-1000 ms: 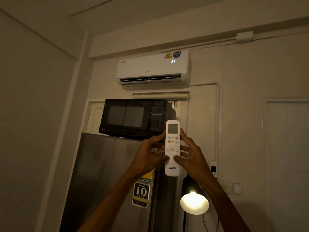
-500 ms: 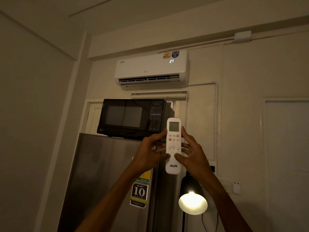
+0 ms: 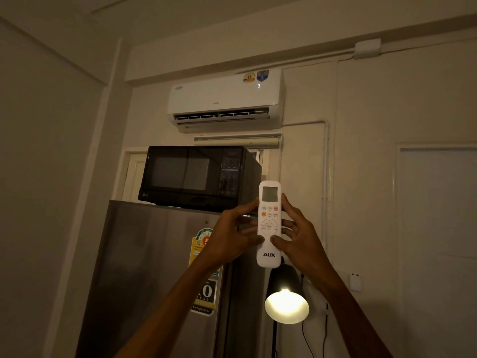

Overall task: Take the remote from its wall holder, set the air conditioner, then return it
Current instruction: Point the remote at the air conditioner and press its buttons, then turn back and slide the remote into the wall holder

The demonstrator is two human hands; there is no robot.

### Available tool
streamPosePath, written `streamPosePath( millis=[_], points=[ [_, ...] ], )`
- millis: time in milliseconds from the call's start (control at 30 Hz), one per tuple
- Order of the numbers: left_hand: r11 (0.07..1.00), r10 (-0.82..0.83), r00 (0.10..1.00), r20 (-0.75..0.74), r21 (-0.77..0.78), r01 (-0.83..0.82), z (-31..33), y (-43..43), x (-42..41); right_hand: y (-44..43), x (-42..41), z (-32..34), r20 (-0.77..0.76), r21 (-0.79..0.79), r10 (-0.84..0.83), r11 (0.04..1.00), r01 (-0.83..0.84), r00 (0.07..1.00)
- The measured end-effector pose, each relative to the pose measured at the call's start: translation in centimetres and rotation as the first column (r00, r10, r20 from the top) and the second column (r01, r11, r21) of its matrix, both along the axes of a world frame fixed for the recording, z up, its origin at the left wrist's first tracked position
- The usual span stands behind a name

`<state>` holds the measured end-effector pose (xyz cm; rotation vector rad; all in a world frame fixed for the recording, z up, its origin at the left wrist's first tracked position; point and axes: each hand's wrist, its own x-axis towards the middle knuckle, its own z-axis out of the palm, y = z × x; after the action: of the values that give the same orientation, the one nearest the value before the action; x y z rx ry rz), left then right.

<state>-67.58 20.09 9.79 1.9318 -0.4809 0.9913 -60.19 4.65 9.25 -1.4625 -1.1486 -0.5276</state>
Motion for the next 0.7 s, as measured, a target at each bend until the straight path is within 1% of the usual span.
streamPosePath(
  millis=[267,467,700],
  points=[
    [0.999,-0.029,0.999,-0.023,-0.017,0.029,-0.8,-2.2,3.3,-2.6,2.5,-0.8,-0.061,0.003,0.023,1.0,-0.022,0.998],
    [1.0,-0.01,0.999,-0.04,-0.011,0.01,-2.2,-5.1,6.8,-5.2,5.9,-2.4,-0.106,0.011,-0.012,1.0,0.014,0.994],
    [0.997,-0.047,0.991,-0.127,-0.073,0.037,-4.2,-9.6,12.0,-9.4,11.3,-4.9,-0.196,-0.026,-0.072,0.997,0.068,0.978]
  ],
)
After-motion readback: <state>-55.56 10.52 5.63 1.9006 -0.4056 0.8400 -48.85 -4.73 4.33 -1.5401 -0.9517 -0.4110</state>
